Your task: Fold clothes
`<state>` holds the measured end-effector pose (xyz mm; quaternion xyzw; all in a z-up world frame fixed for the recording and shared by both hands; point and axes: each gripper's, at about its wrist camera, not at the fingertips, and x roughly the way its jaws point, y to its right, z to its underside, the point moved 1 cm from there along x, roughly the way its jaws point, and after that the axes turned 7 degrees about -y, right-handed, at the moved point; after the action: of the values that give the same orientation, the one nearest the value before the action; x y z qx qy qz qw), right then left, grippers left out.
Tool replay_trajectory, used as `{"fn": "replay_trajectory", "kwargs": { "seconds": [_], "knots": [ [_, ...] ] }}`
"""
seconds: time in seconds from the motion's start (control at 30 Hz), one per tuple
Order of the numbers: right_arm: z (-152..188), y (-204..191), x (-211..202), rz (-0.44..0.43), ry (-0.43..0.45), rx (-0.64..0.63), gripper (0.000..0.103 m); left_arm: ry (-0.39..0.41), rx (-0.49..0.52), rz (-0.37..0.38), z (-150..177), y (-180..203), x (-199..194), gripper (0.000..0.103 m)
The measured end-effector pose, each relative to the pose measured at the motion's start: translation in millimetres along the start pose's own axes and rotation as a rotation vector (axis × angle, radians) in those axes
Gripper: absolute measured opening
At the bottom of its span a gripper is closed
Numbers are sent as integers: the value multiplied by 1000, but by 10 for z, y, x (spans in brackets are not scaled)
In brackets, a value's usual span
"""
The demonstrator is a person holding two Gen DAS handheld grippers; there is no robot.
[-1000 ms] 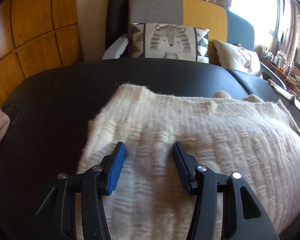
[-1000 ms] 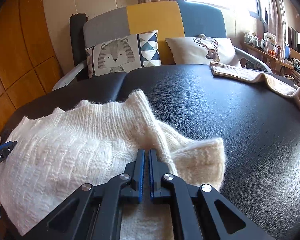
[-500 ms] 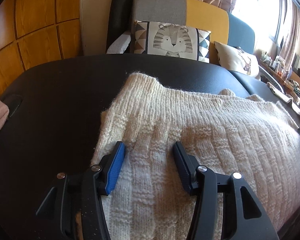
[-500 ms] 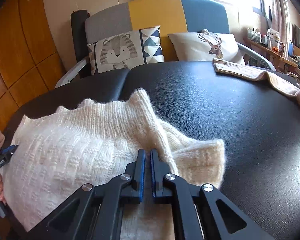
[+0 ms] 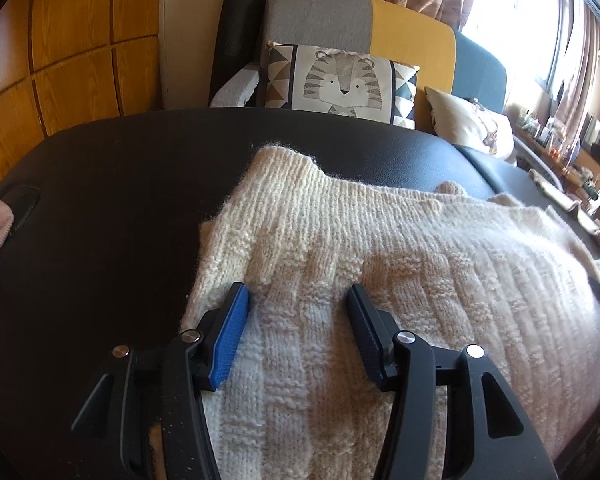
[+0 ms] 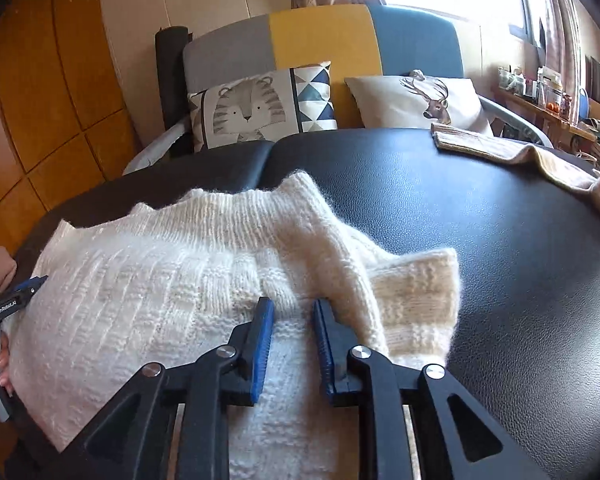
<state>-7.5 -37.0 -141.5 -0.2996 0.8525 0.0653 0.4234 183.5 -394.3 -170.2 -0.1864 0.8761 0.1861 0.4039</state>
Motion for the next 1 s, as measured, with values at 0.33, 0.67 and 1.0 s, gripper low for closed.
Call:
{"fn": "replay_trajectory", "kwargs": {
  "seconds": [0.33, 0.67, 1.0],
  "knots": [
    [177, -1, -491, -142, 76, 66, 22, 93, -215, 167, 448, -780, -646, 55],
    [421, -88, -306, -210, 50, 100, 22, 62, -48, 14, 906, -613, -572, 55],
    [521, 355, -559, -345, 90, 310, 23, 228, -88, -11, 649, -335, -968, 55]
  ]
}}
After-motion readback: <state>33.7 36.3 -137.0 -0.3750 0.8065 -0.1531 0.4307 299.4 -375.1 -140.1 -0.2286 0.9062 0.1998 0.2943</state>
